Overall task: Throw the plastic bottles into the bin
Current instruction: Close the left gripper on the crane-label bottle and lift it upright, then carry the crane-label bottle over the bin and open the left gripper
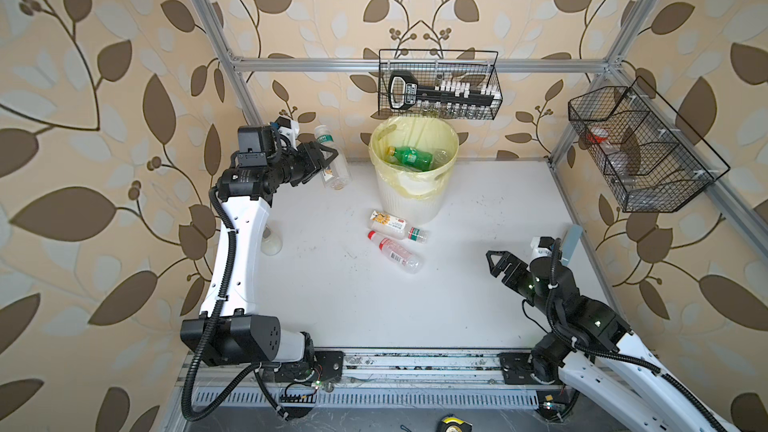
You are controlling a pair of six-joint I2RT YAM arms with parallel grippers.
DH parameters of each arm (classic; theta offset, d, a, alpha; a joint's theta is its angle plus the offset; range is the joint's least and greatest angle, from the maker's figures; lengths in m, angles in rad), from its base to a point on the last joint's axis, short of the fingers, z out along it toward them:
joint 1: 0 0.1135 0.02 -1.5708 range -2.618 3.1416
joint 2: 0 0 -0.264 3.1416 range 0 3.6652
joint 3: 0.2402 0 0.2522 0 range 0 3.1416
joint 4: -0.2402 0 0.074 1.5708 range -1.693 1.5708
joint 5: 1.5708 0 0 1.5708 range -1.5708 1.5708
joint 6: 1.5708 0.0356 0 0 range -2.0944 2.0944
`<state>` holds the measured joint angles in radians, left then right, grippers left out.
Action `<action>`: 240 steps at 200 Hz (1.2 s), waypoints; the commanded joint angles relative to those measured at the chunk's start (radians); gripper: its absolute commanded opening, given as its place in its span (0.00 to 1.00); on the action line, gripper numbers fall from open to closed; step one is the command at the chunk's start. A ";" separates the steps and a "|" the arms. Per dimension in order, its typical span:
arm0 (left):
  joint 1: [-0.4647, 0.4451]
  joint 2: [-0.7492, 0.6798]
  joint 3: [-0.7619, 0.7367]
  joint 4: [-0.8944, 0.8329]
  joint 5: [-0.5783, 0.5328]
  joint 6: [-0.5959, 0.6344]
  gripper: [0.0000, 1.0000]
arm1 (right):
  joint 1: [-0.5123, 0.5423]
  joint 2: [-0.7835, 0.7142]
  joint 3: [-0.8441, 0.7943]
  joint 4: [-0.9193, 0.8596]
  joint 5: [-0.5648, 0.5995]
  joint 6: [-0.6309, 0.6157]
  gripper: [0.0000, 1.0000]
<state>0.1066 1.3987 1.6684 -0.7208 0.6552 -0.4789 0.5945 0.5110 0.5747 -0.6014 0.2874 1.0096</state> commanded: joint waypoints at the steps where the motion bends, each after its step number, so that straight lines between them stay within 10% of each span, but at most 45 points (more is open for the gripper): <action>1: 0.012 -0.025 0.007 0.035 0.031 0.000 0.52 | 0.001 -0.004 -0.016 0.007 0.004 0.006 1.00; 146: 0.011 -0.149 -0.157 0.053 -0.049 0.039 0.46 | 0.001 -0.004 -0.009 -0.005 0.017 0.007 1.00; 240: -0.349 0.330 0.472 0.084 -0.246 -0.004 0.55 | 0.005 0.015 -0.004 0.015 0.015 0.029 1.00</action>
<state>-0.1352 1.6398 2.0087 -0.6834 0.5011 -0.5068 0.5945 0.5243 0.5747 -0.5941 0.2882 1.0149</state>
